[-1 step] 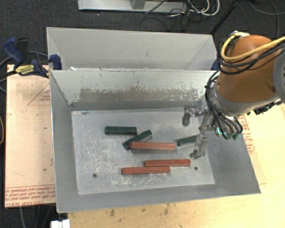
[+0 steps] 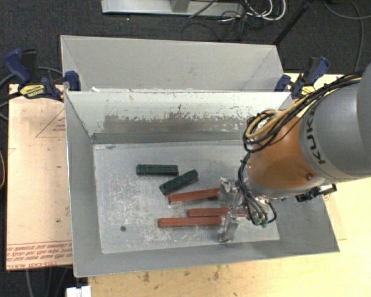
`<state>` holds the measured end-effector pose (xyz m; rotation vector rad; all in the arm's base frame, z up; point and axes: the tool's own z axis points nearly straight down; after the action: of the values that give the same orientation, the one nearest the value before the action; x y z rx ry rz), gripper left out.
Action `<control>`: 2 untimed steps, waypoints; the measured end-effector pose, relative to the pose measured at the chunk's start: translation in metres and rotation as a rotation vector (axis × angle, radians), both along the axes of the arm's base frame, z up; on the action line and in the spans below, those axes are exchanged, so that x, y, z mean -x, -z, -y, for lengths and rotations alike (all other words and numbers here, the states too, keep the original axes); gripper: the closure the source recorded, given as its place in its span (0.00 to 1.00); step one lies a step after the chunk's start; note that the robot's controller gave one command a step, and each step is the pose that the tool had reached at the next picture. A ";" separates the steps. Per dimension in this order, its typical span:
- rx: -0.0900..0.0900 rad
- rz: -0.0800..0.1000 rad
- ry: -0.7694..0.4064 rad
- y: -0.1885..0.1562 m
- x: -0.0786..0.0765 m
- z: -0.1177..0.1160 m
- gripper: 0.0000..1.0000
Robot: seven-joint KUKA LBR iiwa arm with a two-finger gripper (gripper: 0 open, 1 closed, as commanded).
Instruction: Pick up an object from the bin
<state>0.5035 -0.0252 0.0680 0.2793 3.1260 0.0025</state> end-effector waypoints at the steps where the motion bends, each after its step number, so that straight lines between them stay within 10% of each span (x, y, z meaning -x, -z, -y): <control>1: 0.000 -0.001 -0.002 -0.002 0.000 0.000 1.00; 2: 0.000 -0.002 -0.046 -0.002 0.002 -0.025 1.00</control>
Offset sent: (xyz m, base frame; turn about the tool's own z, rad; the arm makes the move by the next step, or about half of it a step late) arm 0.0000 0.0000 0.0000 0.0000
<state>0.5011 -0.0007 0.0701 0.2077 3.1336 0.0017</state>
